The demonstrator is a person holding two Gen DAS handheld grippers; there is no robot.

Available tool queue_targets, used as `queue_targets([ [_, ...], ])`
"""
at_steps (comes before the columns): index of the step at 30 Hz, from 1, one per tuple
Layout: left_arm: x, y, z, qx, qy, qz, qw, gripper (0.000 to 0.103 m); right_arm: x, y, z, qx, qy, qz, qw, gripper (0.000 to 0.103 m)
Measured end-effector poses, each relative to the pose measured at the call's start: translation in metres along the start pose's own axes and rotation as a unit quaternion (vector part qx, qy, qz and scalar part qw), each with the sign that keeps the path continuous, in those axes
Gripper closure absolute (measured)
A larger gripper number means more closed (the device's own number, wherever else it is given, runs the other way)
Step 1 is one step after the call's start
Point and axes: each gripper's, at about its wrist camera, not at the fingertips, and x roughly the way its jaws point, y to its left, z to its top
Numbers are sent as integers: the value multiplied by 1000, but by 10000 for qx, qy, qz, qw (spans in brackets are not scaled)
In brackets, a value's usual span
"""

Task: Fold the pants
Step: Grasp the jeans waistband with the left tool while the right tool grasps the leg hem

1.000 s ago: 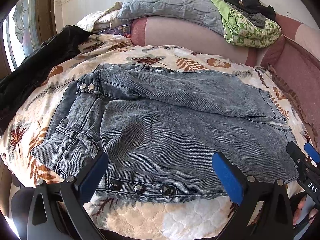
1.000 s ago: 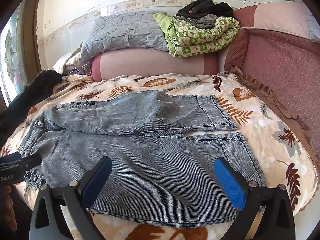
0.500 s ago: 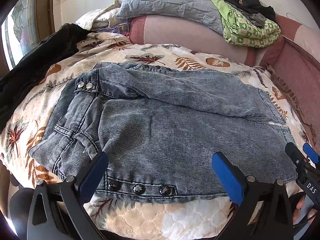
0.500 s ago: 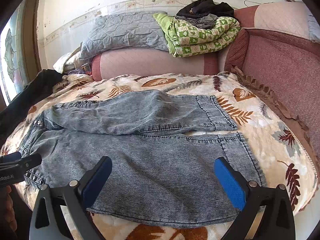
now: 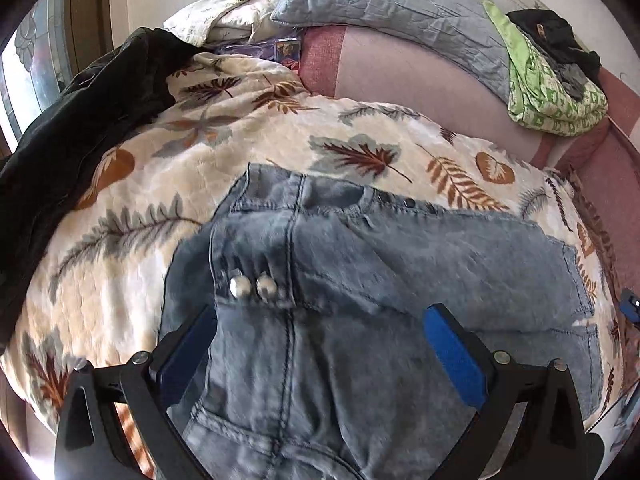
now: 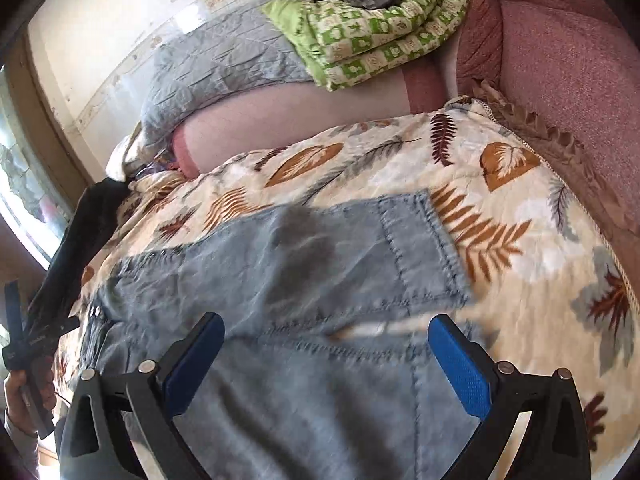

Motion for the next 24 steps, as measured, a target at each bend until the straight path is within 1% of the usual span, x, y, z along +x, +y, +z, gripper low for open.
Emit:
queue_targets([
  [2, 14, 16, 23, -141, 72, -122, 9998, 0, 32, -26, 36, 206, 313, -66, 9993, 3],
  [3, 23, 24, 35, -218, 154, -232, 9994, 0, 48, -38, 51, 317, 479, -134, 9983, 9],
  [4, 32, 31, 45, -306, 243, -315, 9987, 0, 64, -51, 65, 476, 630, -209, 9967, 20],
  [5, 41, 38, 54, -428, 320, -372, 9979, 0, 77, -61, 75, 633, 727, -230, 9951, 26],
  [6, 49, 44, 61, -535, 376, -416, 9970, 0, 88, -69, 84, 753, 818, -222, 9935, 36],
  [7, 57, 49, 68, -605, 433, -444, 9962, 0, 99, -73, 91, 816, 890, -261, 9923, 40],
  [9, 70, 58, 79, -709, 529, -492, 9949, 1, 117, -77, 101, 853, 1021, -363, 9904, 40],
  [11, 83, 62, 89, -765, 608, -580, 9935, 5, 131, -74, 108, 716, 1103, -457, 9903, 40],
  [13, 94, 65, 99, -777, 667, -567, 9931, 16, 142, -73, 110, 611, 1182, -602, 9893, 40],
  [14, 99, 68, 102, -816, 682, -562, 9927, 20, 148, -74, 111, 616, 1216, -599, 9889, 40],
  [15, 105, 70, 105, -864, 723, -566, 9920, 27, 152, -75, 111, 607, 1251, -620, 9883, 40],
  [16, 111, 71, 107, -914, 779, -603, 9909, 31, 156, -76, 110, 594, 1285, -639, 9879, 40],
  [18, 123, 72, 110, -979, 864, -612, 9895, 32, 162, -77, 107, 590, 1346, -623, 9872, 40],
  [20, 133, 70, 111, -969, 914, -577, 9894, 36, 166, -78, 105, 585, 1369, -607, 9870, 40],
  [22, 141, 65, 114, -904, 965, -593, 9894, 56, 167, -79, 105, 591, 1353, -563, 9874, 41],
  [23, 144, 62, 114, -828, 986, -557, 9901, 61, 169, -77, 105, 558, 1373, -521, 9876, 45],
  [24, 147, 59, 115, -744, 1021, -478, 9908, 72, 170, -75, 106, 495, 1417, -509, 9874, 52],
])
